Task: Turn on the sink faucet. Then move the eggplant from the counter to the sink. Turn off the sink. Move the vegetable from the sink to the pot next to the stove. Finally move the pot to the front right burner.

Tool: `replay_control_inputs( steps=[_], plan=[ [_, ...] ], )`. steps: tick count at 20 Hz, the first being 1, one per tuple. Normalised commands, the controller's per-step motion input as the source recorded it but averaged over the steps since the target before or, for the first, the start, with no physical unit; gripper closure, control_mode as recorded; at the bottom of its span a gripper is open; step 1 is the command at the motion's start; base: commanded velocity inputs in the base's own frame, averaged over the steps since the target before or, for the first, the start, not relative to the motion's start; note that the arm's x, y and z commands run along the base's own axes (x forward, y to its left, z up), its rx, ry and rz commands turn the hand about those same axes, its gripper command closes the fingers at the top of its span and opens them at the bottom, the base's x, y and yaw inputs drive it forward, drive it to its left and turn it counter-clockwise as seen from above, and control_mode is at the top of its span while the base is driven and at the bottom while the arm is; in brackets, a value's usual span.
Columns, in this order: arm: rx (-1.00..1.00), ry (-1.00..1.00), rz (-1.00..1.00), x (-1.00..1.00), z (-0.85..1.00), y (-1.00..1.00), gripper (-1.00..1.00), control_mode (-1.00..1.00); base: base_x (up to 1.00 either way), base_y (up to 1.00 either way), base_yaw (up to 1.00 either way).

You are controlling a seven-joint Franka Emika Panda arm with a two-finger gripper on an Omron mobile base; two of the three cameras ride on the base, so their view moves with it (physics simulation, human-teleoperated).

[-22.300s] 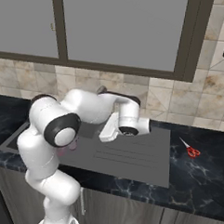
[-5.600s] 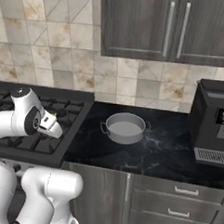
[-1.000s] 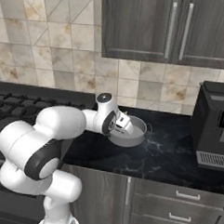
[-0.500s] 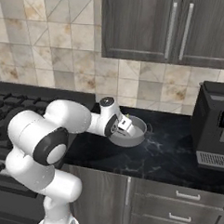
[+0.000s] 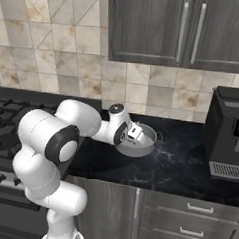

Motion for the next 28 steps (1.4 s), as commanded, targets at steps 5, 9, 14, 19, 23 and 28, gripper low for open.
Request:
replay_control_inputs(
  steps=[5, 9, 14, 19, 23, 28],
  plan=[
    [0.0, 0.01, 0.0, 0.07, 0.0, -0.07, -1.0, -1.0, 0.0, 0.0, 0.0],
    [0.0, 0.0, 0.0, -0.01, 0.04, -0.1, -1.0, -1.0, 0.0, 0.0, 0.0],
    [0.0, -0.04, 0.0, -0.12, 0.26, 0.01, -1.0, -1.0, 0.0, 0.0, 0.0],
    [-0.05, -0.09, 0.0, -0.42, 0.38, 0.22, -1.0, -1.0, 0.0, 0.0, 0.0],
    [-0.08, -0.05, 0.0, -0.47, 0.37, 0.35, -1.0, -1.0, 0.0, 0.0, 0.0],
    [-0.16, 0.01, 0.02, -0.31, 0.18, 0.57, -1.0, -1.0, 0.0, 0.0, 0.0]
  ],
)
